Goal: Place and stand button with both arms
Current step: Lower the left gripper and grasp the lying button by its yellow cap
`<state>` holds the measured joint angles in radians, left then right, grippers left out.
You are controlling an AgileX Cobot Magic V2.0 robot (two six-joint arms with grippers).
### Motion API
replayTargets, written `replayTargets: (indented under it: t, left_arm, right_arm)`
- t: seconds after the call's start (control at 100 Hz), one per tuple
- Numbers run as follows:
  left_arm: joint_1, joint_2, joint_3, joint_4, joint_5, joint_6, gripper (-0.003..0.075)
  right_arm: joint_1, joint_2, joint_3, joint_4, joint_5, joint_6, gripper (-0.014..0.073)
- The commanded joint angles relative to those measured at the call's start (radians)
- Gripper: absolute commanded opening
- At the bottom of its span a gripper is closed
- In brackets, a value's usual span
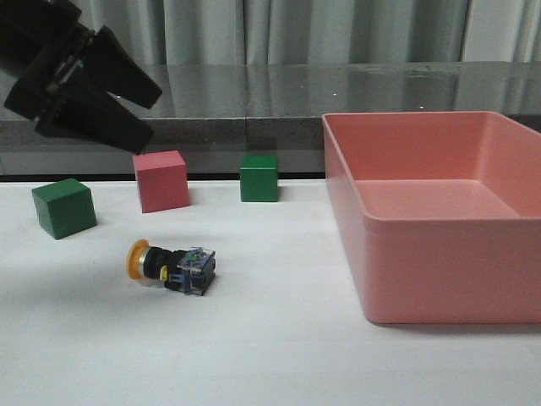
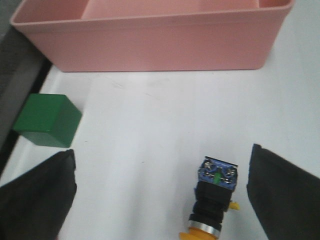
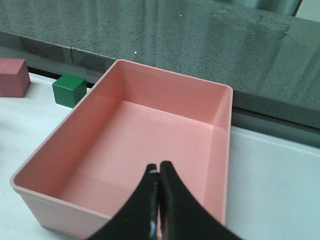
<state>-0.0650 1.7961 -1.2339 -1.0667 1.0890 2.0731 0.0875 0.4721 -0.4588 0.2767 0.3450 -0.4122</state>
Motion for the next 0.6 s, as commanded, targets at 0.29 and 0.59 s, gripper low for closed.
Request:
replayTargets:
  t: [0.29, 0.59]
  left_arm:
    - [0.000, 0.136, -0.016, -0.111, 0.132, 0.022, 0.0636]
    - [0.000, 0.220, -0.016, -0.079, 0.126, 0.022, 0.0552]
  right_arm:
    - [-0.004, 0.003, -0.028, 0.002, -0.068, -0.002, -0.0062]
    - [-0.004, 0.003, -0.028, 0.002, -0.069, -0.002, -0.0062]
